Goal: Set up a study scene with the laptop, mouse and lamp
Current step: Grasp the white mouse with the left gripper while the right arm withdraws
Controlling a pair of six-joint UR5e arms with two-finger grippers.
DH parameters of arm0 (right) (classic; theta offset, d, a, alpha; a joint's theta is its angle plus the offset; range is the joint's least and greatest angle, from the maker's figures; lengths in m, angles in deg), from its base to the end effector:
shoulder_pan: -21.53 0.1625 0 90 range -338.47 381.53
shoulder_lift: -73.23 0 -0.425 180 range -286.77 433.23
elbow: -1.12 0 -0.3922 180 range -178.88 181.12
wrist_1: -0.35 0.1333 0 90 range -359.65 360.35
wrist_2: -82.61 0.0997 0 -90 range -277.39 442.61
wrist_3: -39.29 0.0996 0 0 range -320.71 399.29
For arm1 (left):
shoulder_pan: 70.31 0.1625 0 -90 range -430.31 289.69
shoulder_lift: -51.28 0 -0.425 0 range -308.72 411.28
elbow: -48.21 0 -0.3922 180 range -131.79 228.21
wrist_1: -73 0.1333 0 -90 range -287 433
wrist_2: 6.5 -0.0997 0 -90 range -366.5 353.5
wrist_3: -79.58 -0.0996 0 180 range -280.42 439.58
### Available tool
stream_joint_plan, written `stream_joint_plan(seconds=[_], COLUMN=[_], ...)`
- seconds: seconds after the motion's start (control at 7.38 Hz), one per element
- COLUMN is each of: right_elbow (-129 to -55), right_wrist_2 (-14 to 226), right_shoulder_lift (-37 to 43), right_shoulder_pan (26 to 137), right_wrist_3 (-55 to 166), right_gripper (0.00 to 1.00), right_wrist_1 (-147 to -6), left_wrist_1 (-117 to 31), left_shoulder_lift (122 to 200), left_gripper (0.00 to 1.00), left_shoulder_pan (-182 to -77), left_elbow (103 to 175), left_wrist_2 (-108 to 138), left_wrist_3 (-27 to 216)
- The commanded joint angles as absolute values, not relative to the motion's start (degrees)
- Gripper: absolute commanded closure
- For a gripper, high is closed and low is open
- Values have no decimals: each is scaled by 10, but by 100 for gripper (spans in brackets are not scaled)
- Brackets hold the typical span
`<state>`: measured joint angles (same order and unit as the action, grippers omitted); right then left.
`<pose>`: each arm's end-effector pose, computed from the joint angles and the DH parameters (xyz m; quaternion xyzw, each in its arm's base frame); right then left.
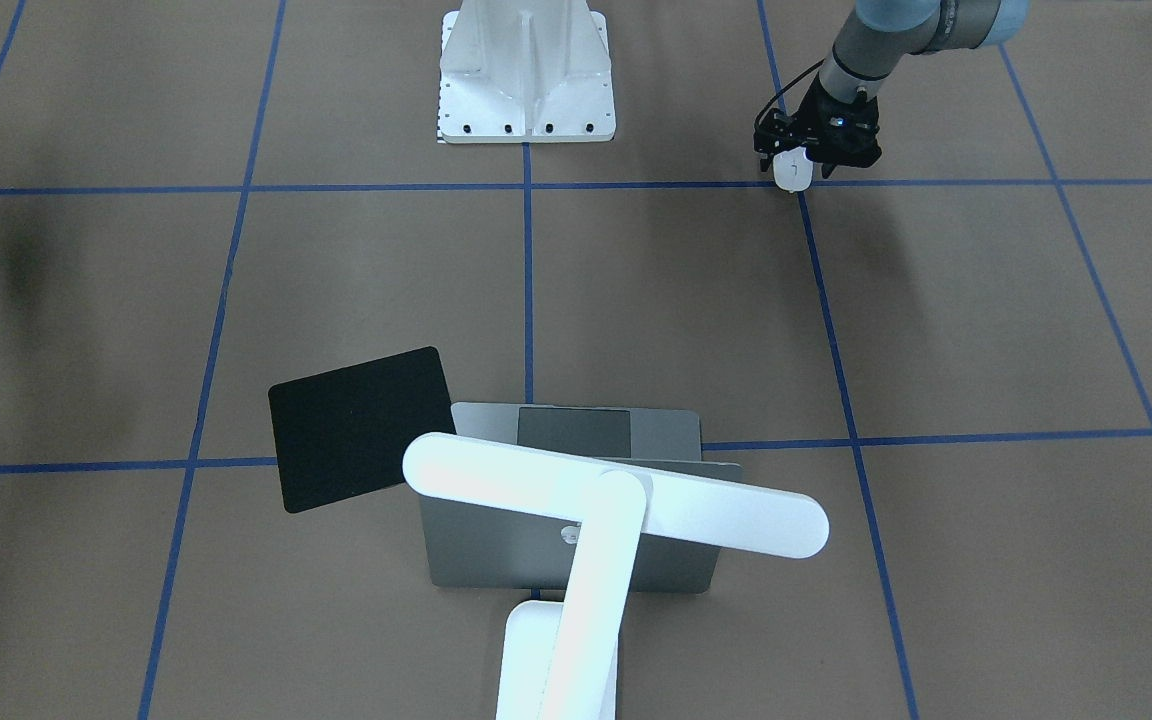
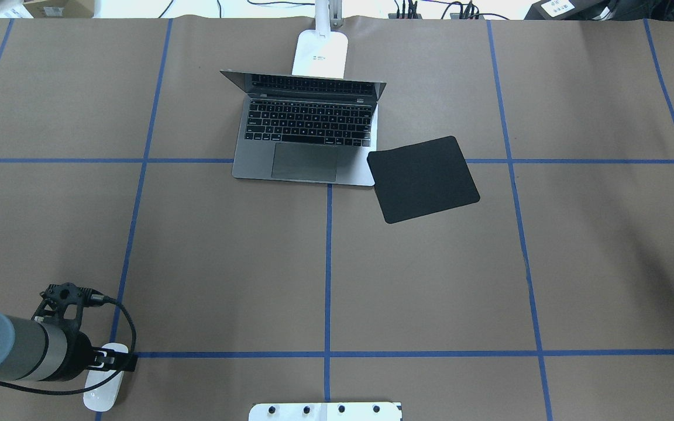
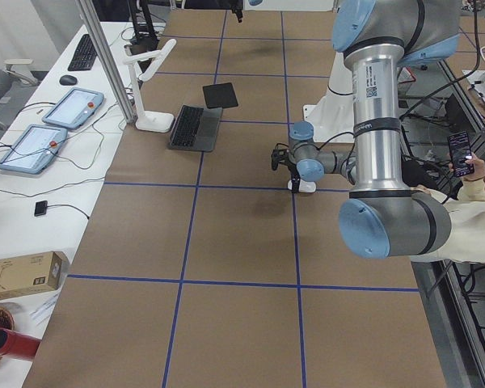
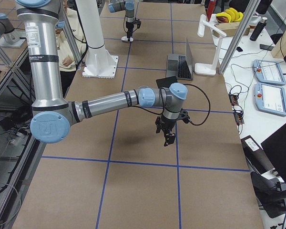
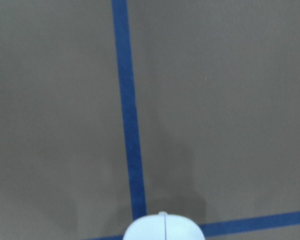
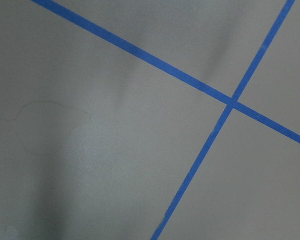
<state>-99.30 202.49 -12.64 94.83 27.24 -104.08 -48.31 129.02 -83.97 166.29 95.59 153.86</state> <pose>-0.0664 -0.5126 0.5740 -0.0094 -0.2576 -0.2401 0.9359 0.3877 -0.2099 0.4641 0.0074 0.4090 0.0585 0.9106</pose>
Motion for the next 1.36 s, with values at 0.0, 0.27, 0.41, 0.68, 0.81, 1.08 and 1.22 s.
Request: stream_joint_plan(seconds=[0.0,0.27,0.41,0.68,0.81,1.08,1.22], right_elbow=[-981,-980,-980,-980,-980,-979,-979], right_wrist_2=[2025,2024,2024,2023,2023,2024,2025], right_shoulder_lift=[-126,-124,-123,-121,-121,-121,-121], right_shoulder_pan=[953,953,954,954,954,954,957], right_wrist_3=[265,264,264,265,265,265,265], right_gripper=[0,0,0,0,0,0,0], right_wrist_1=[-1040,-1040,-1040,-1040,-1040,-1041,-1042], left_wrist_1=[-484,-484,-485,-484,-484,-483,-483], left_shoulder_lift=[1275,1276,1276,1275,1275,1275,1280], left_gripper=[0,5,22,70,80,91,91], left_shoulder_pan=[-817,-796,-783,-784,-787,-792,-799], left_elbow=[1664,1664,1670,1680,1686,1693,1707], left_wrist_2=[941,934,924,924,925,928,932], left_wrist_3=[1540,1560,1580,1582,1582,1578,1575])
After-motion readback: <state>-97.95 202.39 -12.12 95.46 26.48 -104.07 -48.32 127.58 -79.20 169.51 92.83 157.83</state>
